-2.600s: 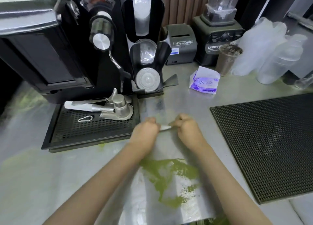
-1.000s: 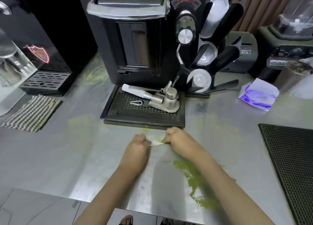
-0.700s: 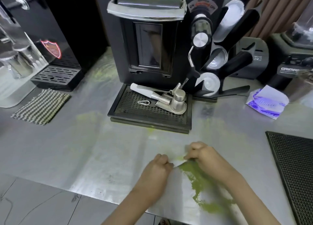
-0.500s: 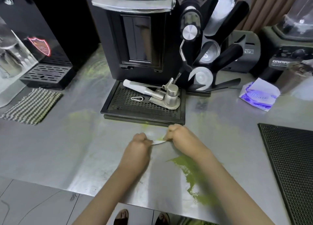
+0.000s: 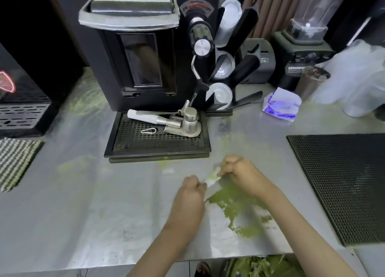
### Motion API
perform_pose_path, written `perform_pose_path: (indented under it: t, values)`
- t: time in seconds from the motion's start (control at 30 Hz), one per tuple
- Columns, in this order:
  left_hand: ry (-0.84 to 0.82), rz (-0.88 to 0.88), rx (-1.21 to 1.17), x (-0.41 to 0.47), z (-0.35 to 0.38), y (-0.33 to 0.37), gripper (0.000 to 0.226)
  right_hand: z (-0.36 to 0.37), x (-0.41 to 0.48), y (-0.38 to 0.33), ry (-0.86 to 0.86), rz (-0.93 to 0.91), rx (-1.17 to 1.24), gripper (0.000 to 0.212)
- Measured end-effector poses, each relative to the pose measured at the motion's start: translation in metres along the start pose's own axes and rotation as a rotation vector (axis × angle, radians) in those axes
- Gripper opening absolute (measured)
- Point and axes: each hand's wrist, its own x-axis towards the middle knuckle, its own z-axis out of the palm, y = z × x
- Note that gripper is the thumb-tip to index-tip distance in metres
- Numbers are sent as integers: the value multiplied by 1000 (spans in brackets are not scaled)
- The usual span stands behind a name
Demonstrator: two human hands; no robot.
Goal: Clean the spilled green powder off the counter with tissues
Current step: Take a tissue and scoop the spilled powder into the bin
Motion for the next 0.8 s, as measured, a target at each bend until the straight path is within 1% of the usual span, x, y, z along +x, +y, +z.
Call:
perform_pose_path:
  t: [0.07, 0.1, 0.13, 0.2, 0.27, 0.33, 0.4, 0.47, 0.53, 0.63, 0.67, 0.7, 0.77, 0.8]
  values:
    - [2, -83, -163, 9, -10, -12, 10, 8, 16, -8, 31, -17, -3, 28]
    - [16, -121, -170, 12, -7, -20, 10, 16, 23, -10, 5, -7, -5, 30]
    - [-22, -169, -187, 14, -8, -25, 15, 23, 27, -11, -31, 24, -2, 32]
    - [-138, -192, -181, 14, -5, -24, 18, 31, 27, -10, -66, 78, 34, 37]
    - [-182, -138, -36, 9, -3, -13, 30, 30, 17, -8, -81, 115, 66, 37]
    - [-171, -45, 32, 1, 10, 0, 36, 27, 0, -4, -64, 123, 64, 33]
    - [-186, 38, -21, -9, 15, 12, 36, 24, -22, -1, -65, 147, 20, 32]
    - [-241, 40, -118, -17, 18, 17, 30, 21, -40, 2, -48, 169, -13, 37]
    - [-189, 60, -171, -17, 19, 13, 32, 16, -48, 0, 2, 208, 15, 39]
    - [-101, 68, -145, -3, 4, 4, 29, 9, -36, -5, 169, 201, 65, 30]
    - [-57, 55, -147, 2, 1, -1, 28, 10, -28, -6, 185, 187, 52, 29]
    - [-45, 18, -141, 5, -1, -5, 26, 12, -18, -9, 165, 156, 43, 30]
    - [-49, -67, -133, 5, 2, -14, 20, 23, -1, -13, 62, 120, 22, 34]
    - [-53, -69, -109, 3, 5, -16, 17, 27, 5, -15, 8, 117, 3, 36]
